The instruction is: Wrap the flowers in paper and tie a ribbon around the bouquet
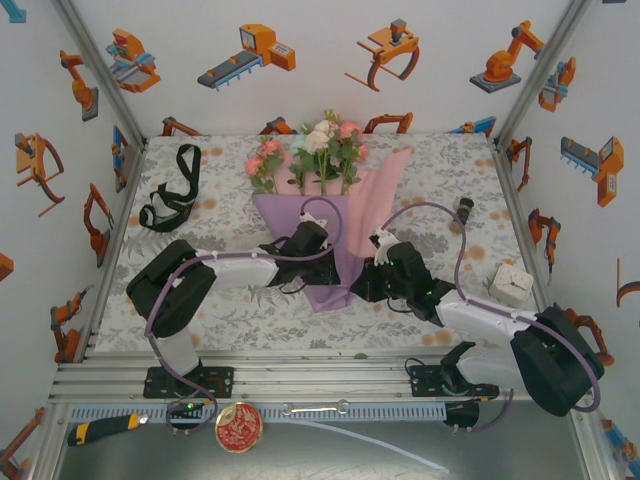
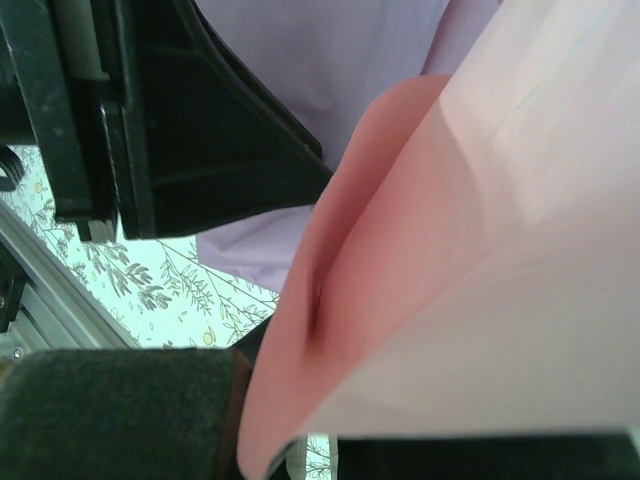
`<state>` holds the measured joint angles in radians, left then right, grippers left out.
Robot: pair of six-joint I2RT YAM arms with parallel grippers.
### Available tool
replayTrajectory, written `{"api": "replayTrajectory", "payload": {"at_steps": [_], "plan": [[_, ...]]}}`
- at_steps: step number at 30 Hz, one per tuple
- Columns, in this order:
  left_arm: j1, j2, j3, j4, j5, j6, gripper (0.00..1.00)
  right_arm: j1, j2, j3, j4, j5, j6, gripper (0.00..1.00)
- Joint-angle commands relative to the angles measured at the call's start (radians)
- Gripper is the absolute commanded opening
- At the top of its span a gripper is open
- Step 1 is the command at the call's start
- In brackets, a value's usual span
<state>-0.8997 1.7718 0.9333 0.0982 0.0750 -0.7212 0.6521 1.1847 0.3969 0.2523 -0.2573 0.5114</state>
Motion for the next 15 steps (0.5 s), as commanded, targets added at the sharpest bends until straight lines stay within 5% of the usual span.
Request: {"api": "replayTrajectory", "payload": {"at_steps": [1, 15], "plan": [[0.021, -0.043, -0.022, 0.014, 0.016, -0.015, 0.35, 0.004, 0.012, 0.035, 0.007, -0.044, -0.028, 0.15], [0.125, -0.217, -0.022, -0.177, -0.054, -0.084, 0.43, 0.068, 0.261, 0.164, -0.025, -0.128, -0.169, 0.15]]}}
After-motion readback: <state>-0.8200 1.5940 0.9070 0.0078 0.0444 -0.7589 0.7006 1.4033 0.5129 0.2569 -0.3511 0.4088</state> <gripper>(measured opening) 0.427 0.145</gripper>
